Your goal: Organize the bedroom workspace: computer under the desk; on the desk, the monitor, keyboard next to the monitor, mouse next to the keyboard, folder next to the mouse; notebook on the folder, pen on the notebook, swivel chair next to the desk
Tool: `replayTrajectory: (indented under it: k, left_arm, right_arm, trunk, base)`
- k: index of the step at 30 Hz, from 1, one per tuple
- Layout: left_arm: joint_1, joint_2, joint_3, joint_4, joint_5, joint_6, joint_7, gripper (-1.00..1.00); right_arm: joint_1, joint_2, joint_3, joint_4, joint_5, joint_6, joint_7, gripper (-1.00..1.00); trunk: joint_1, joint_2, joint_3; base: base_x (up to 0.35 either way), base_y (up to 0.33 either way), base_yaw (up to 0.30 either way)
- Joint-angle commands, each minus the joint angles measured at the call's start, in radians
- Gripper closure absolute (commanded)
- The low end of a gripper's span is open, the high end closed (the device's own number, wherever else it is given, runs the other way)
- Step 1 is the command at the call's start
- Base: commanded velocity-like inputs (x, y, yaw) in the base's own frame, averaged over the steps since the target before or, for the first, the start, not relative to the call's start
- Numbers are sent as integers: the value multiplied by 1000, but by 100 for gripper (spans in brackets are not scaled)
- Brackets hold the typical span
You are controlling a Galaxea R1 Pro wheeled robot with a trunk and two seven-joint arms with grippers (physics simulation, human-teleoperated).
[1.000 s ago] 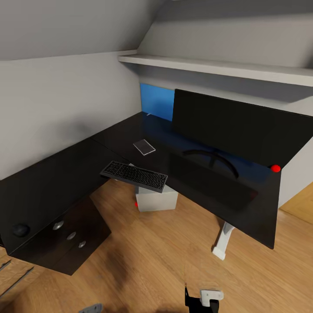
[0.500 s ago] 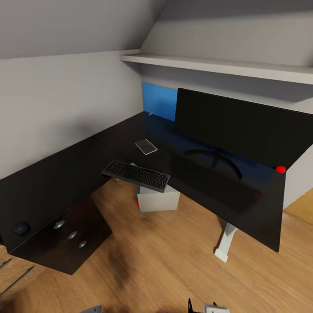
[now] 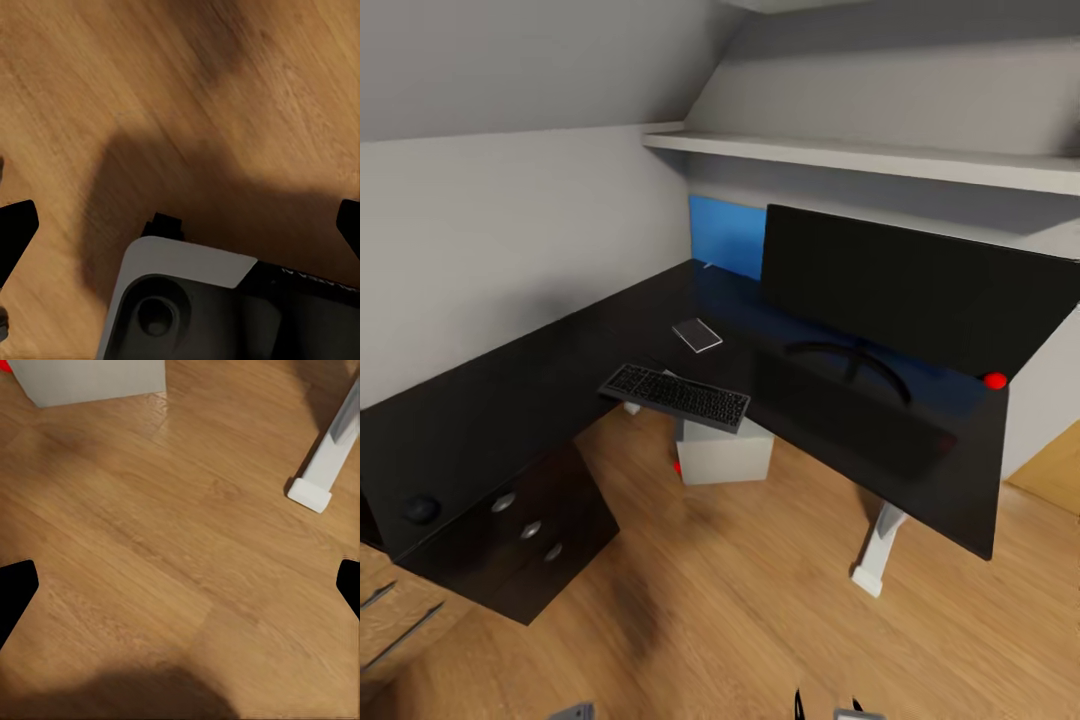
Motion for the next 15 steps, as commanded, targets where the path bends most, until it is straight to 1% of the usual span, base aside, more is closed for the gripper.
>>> replayTrajectory:
  k: [1,3,5,15]
  left_arm:
    - [0,1,-8,0,8,-4,7,-100]
    - [0,1,-8,0,9,-4,7,-100]
    - [0,2,-7,0,10,-4,7,-100]
    - [0,1,-5,0,11,-4,7,-100]
  right_arm:
    - [-1,-1,8,1,-6,-3,-7,-100]
    - [-1,-1,8,1,-6,-3,-6,-100]
    - [-1,-1,8,1,-5,-3,-6,-100]
    - [-1,0,10,1,-5,-4,-6,-100]
  trunk:
    - [3,-8,-3]
    - [11,-22,-6]
    - [19,-36,-9]
    - [57,-106,-24]
  base:
    - [-320,0,0]
    - [-199,0,0]
    - [-65,0,0]
    - [-8,0,0]
